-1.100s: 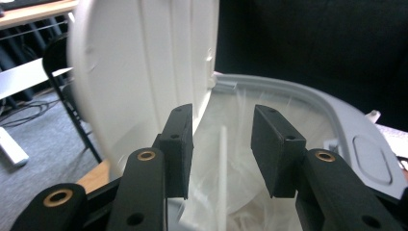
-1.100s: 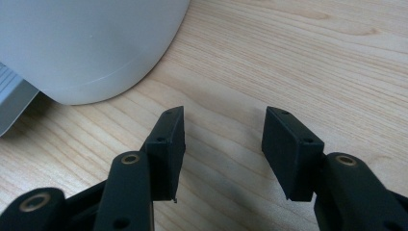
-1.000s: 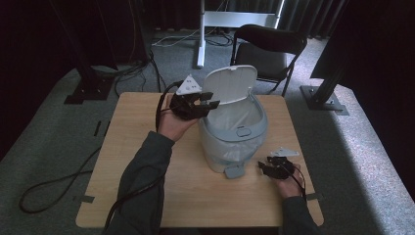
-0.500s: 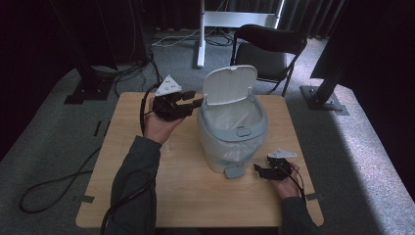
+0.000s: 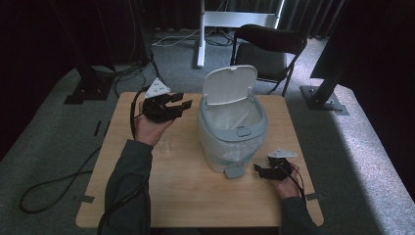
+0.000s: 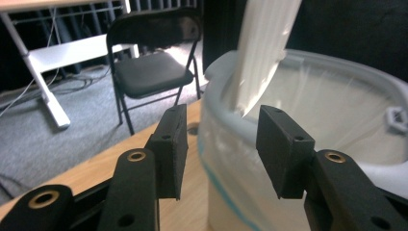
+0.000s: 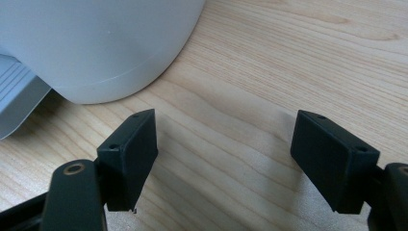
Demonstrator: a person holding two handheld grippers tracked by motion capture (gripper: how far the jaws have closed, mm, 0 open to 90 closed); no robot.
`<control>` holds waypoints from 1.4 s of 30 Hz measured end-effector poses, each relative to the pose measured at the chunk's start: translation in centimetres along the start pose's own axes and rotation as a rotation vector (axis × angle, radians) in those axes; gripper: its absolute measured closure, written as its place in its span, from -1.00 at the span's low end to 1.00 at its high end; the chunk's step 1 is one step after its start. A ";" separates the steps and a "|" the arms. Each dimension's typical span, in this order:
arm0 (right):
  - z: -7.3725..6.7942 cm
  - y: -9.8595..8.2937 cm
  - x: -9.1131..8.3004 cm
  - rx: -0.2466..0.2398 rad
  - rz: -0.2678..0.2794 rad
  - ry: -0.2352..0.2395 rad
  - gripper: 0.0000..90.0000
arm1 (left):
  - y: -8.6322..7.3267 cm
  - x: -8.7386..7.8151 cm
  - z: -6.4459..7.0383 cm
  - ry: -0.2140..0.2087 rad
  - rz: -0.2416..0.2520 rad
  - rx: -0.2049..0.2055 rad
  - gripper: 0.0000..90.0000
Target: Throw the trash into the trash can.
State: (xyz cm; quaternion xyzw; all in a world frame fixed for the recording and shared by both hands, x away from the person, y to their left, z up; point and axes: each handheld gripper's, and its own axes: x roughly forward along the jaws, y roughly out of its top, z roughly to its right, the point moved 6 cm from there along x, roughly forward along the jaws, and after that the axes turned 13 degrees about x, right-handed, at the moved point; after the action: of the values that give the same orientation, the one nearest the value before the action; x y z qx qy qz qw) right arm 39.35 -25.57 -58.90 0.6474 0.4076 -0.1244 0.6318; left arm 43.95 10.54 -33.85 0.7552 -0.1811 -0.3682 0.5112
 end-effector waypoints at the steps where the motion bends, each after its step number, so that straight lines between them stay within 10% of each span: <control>1: 0.0 0.0 0.0 0.000 0.000 0.000 -0.47 | -0.3 -0.1 -0.2 0.004 -0.005 -0.011 0.19; 42: 0.1 0.0 0.1 0.017 -0.003 -0.019 -0.58 | -10.7 -1.0 -2.9 0.057 -0.171 -0.181 0.13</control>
State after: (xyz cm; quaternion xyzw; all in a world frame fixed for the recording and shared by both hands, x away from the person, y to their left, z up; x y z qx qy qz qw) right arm 39.47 -25.60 -58.97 0.6509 0.4015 -0.1350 0.6300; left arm 44.34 17.46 -42.54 0.7288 -0.0677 -0.4037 0.5489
